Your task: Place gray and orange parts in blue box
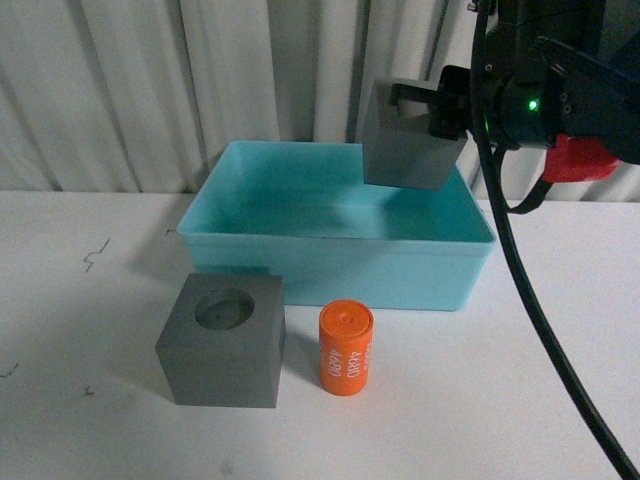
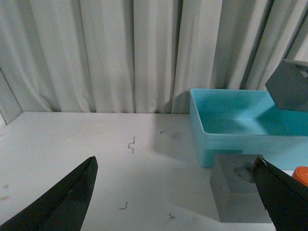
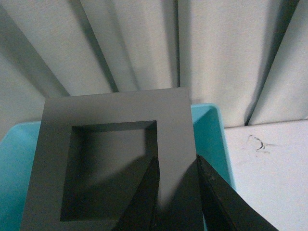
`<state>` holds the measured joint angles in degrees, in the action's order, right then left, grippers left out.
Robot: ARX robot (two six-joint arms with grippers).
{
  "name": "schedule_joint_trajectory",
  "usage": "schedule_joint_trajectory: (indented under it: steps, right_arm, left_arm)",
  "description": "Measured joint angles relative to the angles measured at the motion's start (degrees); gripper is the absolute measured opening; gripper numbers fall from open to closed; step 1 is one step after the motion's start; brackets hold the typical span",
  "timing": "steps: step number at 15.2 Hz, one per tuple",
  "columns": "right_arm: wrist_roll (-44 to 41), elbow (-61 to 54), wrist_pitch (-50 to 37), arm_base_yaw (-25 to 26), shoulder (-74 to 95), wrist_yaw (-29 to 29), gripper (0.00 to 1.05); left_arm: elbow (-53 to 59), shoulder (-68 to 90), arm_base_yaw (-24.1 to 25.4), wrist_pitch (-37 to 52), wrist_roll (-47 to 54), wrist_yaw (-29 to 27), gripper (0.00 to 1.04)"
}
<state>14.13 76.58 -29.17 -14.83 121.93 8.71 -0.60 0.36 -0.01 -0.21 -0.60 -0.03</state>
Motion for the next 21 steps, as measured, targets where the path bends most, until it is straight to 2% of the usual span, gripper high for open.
schedule_joint_trajectory:
  steps: [5,10,11,12,14,15,17,18,19,21]
  right_arm:
    - [4.44,3.87,4.57,-0.55,5.73,2.08,0.18]
    - [5.14,5.44,8.31,-0.63,8.57,2.36,0.18]
    - [5.03,5.79,8.74,-0.98,8.66,2.32,0.21]
    - [5.18,5.97,8.39,-0.94,8.66,2.32,0.33]
    - [5.31,6.21,7.85,-0.98,8.5,2.64,0.47]
    - [5.31,6.21,7.08,-1.01,8.33,3.23,0.58]
    - [5.29,0.39,3.08,-0.61,1.49,5.05,0.89]
    - [5.33,-5.44,0.37,0.0,-6.38,4.92,1.0]
    - [5.33,-10.91,-1.27,0.48,-13.86,4.85,0.97]
    - [7.1,-25.97,1.38,1.4,-31.71,4.0,0.98]
  left_arm:
    - [0.0,0.0,0.0,0.0,0.0,0.0,0.98]
    - [0.0,0.0,0.0,0.0,0.0,0.0,0.98]
    - [0.0,0.0,0.0,0.0,0.0,0.0,0.98]
    - [0.0,0.0,0.0,0.0,0.0,0.0,0.98]
    - [0.0,0.0,0.0,0.0,0.0,0.0,0.98]
    - [0.0,0.0,0.0,0.0,0.0,0.0,0.98]
    - [0.0,0.0,0.0,0.0,0.0,0.0,0.98]
    - [0.0,0.0,0.0,0.0,0.0,0.02,0.98]
    - [0.0,0.0,0.0,0.0,0.0,0.0,0.98]
    - [0.0,0.0,0.0,0.0,0.0,0.0,0.98]
